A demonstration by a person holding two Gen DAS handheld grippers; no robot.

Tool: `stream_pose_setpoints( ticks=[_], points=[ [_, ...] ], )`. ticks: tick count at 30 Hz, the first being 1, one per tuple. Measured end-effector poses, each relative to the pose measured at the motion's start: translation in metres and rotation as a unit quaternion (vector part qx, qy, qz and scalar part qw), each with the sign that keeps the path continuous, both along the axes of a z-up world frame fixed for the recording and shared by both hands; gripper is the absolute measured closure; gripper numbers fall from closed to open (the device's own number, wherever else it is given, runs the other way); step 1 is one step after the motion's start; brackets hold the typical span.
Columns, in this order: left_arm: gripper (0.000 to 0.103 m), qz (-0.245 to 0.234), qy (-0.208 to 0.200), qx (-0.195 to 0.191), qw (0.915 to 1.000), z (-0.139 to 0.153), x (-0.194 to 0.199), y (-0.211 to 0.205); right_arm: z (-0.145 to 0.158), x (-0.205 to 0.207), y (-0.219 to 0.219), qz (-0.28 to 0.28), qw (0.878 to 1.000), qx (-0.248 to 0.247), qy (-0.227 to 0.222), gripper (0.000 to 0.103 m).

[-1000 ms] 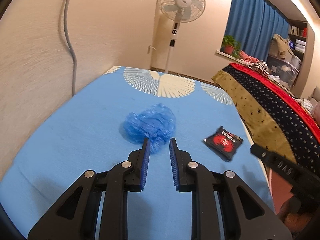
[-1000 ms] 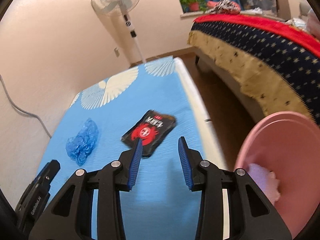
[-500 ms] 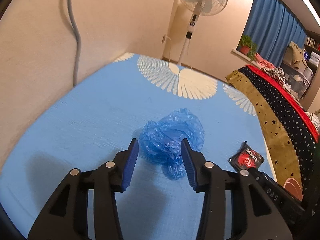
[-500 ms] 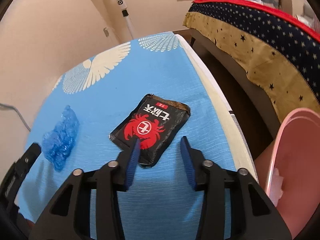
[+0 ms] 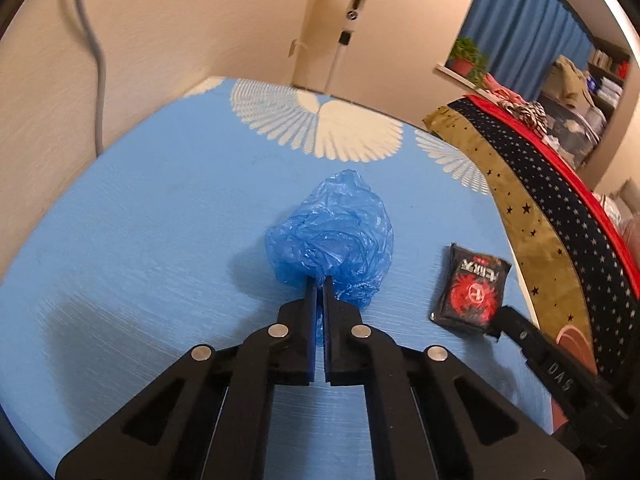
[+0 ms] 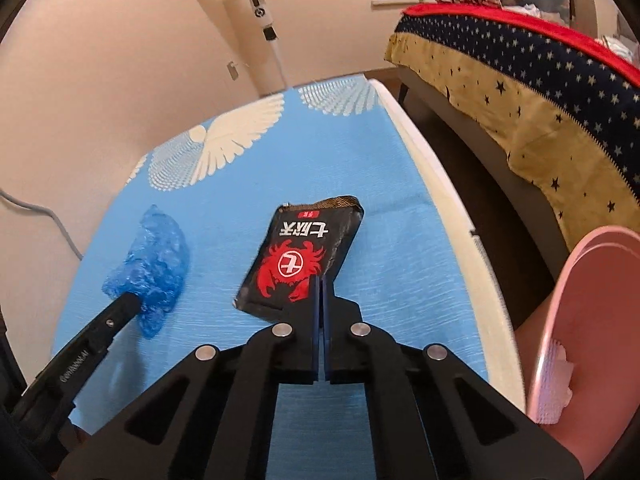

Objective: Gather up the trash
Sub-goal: 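Grasp the blue plastic bag with the left gripper while the right gripper grasps the black snack packet, then carry the blue bag and black snack packet over the pink bin with both grippers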

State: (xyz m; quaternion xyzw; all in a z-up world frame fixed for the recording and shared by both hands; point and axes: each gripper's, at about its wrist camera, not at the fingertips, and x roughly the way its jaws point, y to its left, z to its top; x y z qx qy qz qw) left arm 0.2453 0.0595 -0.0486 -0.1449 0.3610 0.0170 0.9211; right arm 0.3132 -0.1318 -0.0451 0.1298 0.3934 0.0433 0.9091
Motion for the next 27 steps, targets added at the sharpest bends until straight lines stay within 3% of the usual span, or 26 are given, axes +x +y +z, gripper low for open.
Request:
stream_pose_setpoints(
  ticks=[7,16,27],
  points=[
    [0.101,-0.012,-0.035,0.042,0.9985,0.031,-0.020,-0.013,0.030,-0.020,-0.012,-0.005,1.000,-0.012,-0.023,0.102],
    [0.101,-0.026,-0.065,0.051,0.9962,0.068,-0.063,-0.023,0.077,-0.071,-0.024,-0.002,0.998,-0.032,-0.060,0.102],
    [0.101,-0.040,-0.100,0.055,0.9926,0.100,-0.115,-0.042,0.111,-0.137,-0.048,-0.017,0.995,-0.049,-0.089,0.102]
  ],
)
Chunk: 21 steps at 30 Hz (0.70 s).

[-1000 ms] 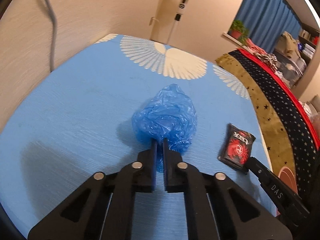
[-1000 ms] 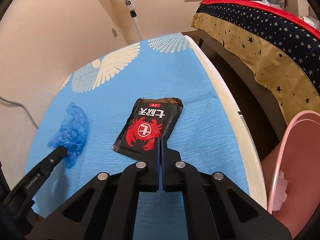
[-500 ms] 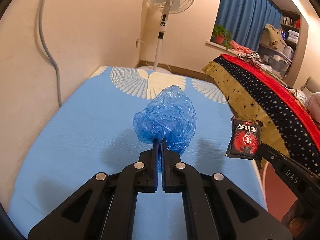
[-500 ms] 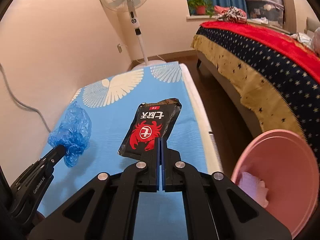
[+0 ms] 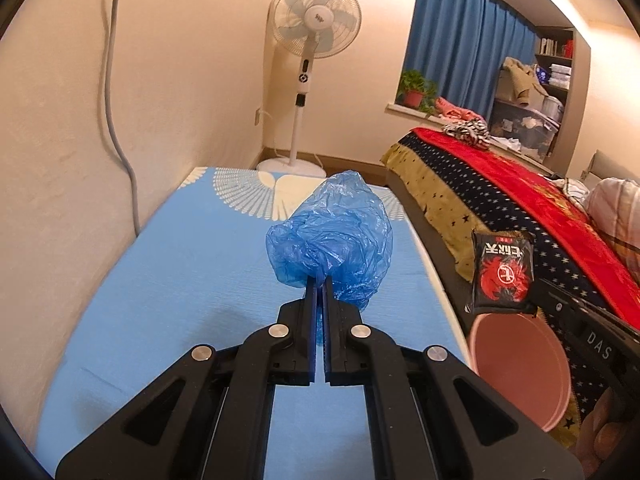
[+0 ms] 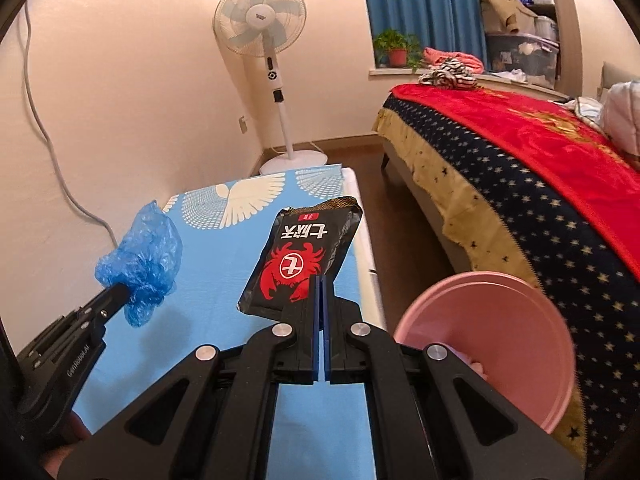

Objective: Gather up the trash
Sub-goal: 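Carry the blue bag and black snack packet over the pink bin with both grippers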

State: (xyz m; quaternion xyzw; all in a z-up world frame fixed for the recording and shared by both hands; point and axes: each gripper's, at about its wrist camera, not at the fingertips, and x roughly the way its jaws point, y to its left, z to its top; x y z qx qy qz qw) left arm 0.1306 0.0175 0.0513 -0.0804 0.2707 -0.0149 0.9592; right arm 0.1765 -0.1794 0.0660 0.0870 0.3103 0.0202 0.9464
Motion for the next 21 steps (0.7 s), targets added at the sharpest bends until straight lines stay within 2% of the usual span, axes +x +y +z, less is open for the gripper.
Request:
stream_pose_setpoints(
  ticks=[12,21],
  points=[
    [0.101,-0.028,-0.021,0.019,0.9992,0.014,-0.043,-0.022,0.028,-0.052,-0.036,-0.021,0.999,-0.008,-0.032,0.102],
    [0.101,-0.043,-0.028,0.015,0.9985,0.017,-0.059,-0.030,0.036,-0.074,-0.051,-0.036,0.998,-0.014,-0.043,0.102]
  ],
)
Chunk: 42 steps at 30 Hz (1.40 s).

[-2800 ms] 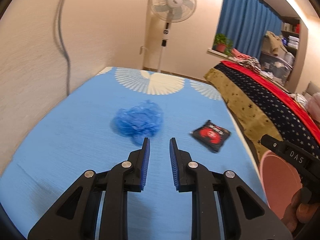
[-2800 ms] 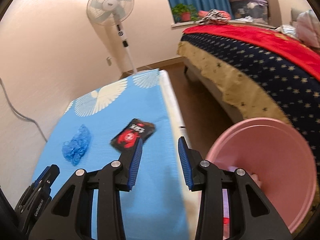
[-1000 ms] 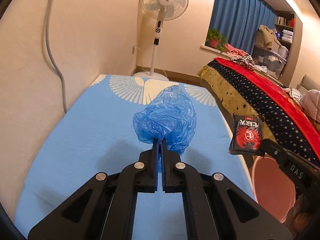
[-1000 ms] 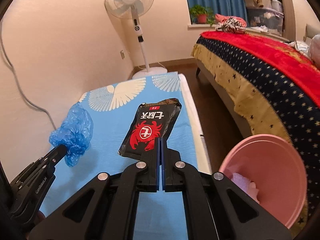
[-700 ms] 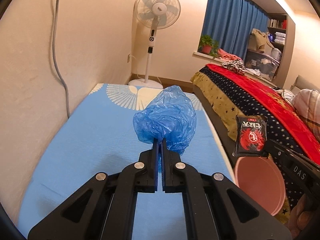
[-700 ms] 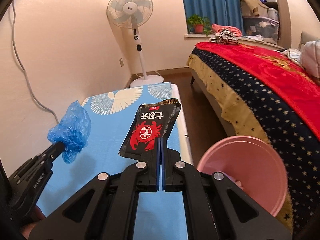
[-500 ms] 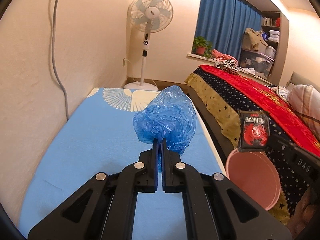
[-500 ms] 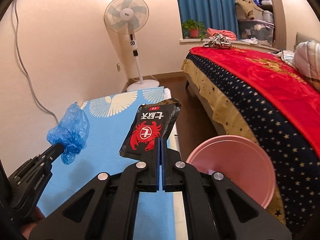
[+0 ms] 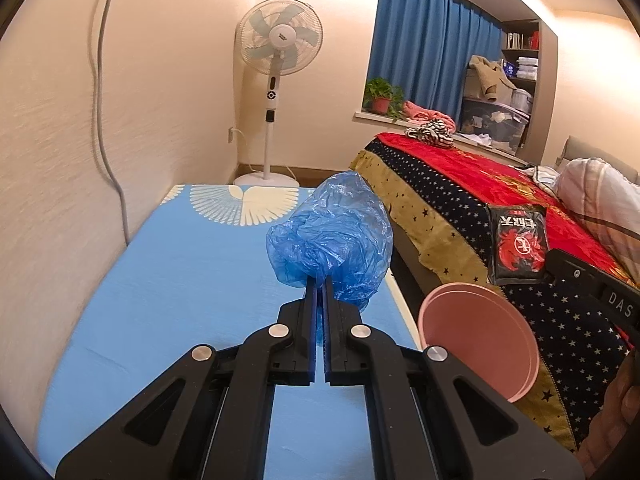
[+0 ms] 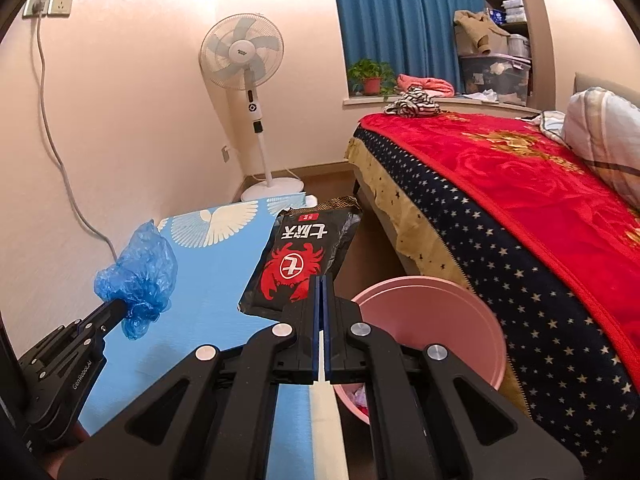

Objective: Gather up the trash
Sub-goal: 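Carry the blue bag and black snack packet over the pink bin with both grippers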

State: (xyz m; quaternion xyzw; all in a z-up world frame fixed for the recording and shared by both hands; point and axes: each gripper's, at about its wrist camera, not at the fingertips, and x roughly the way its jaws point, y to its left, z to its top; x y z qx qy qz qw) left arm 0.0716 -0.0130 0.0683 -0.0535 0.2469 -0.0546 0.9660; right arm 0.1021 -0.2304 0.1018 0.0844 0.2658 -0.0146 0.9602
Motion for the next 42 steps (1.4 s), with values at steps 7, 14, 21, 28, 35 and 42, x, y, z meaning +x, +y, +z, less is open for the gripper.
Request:
stream_pose_setpoints(
  ticks=[7,14,21,28,35,42],
  points=[
    [0.101,-0.013,-0.005,-0.002,0.9999,0.003,-0.008,-0.009,0.001,-0.013,-0.011,-0.015,1.000,-0.007,-0.003,0.102],
    [0.101,-0.023,-0.007,-0.003,0.9997,0.005,-0.008,-0.019,0.002,-0.021,-0.023,-0.031,0.999,-0.013,-0.006,0.102],
    [0.101,-0.032,-0.003,-0.003,0.9995,0.000,-0.005,-0.029,-0.001,-0.017,-0.033,-0.043,0.999,-0.018,-0.006,0.102],
    [0.101,-0.041,0.000,-0.004,0.9991,-0.004,0.000,-0.040,-0.004,-0.014,-0.039,-0.053,0.998,-0.025,-0.006,0.102],
    [0.101,-0.053,0.005,-0.007,0.9986,-0.009,0.007,-0.053,-0.009,-0.010,-0.055,-0.073,0.997,-0.031,-0.002,0.101],
    [0.101,-0.072,0.008,-0.011,0.9973,-0.015,0.013,-0.072,-0.015,-0.007,-0.073,-0.094,0.995,-0.028,0.004,0.101]
  ],
)
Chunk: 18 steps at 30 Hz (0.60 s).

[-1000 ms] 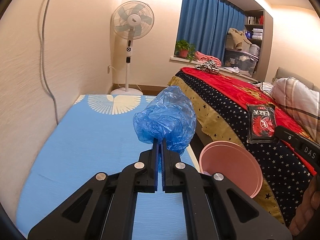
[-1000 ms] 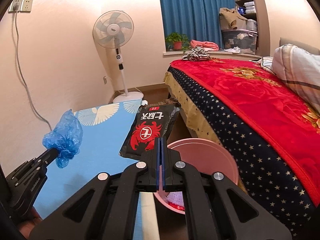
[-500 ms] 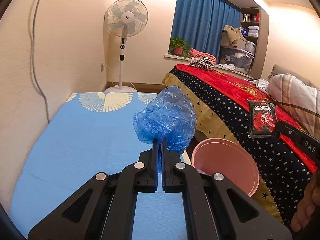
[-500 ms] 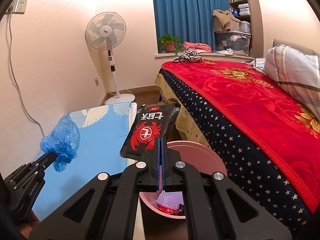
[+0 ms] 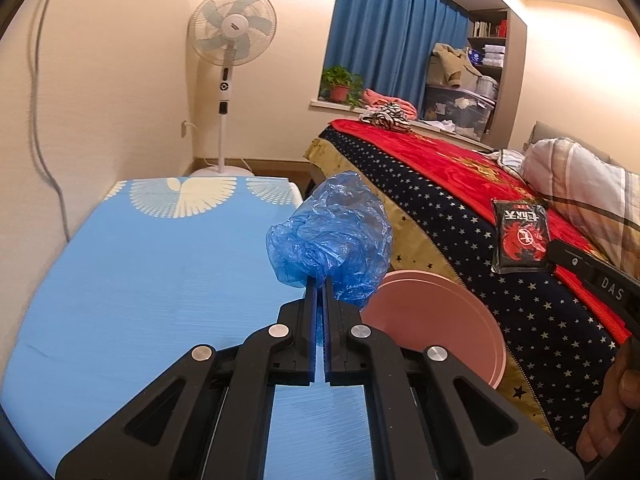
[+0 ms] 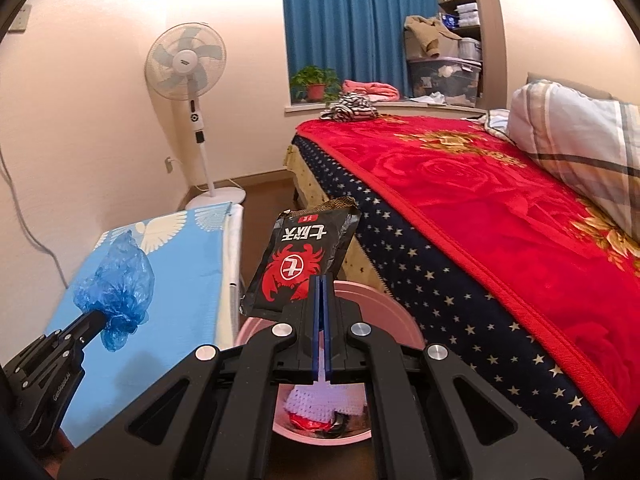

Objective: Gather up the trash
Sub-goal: 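Carry the blue bag and black snack packet over the pink bin with both grippers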

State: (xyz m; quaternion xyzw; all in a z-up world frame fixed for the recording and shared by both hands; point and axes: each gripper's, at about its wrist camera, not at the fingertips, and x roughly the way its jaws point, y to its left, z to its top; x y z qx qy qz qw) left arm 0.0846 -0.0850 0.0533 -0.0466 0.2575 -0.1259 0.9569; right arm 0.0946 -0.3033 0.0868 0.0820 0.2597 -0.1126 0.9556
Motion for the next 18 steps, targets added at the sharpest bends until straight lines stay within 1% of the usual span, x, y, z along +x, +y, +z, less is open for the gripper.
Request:
stream_pose_setpoints(
  ticks=[9,18],
  points=[
    [0.101,-0.023,0.008,0.003,0.9997,-0.010,0.008,-0.027,-0.007,0.007,-0.013,-0.017,1.000,-0.001,0.006,0.101],
    [0.101,-0.036,0.018,-0.001,0.9992,-0.019,0.019,-0.044,-0.015,0.011,-0.022,-0.034,0.999,-0.005,0.012,0.101]
  ],
)
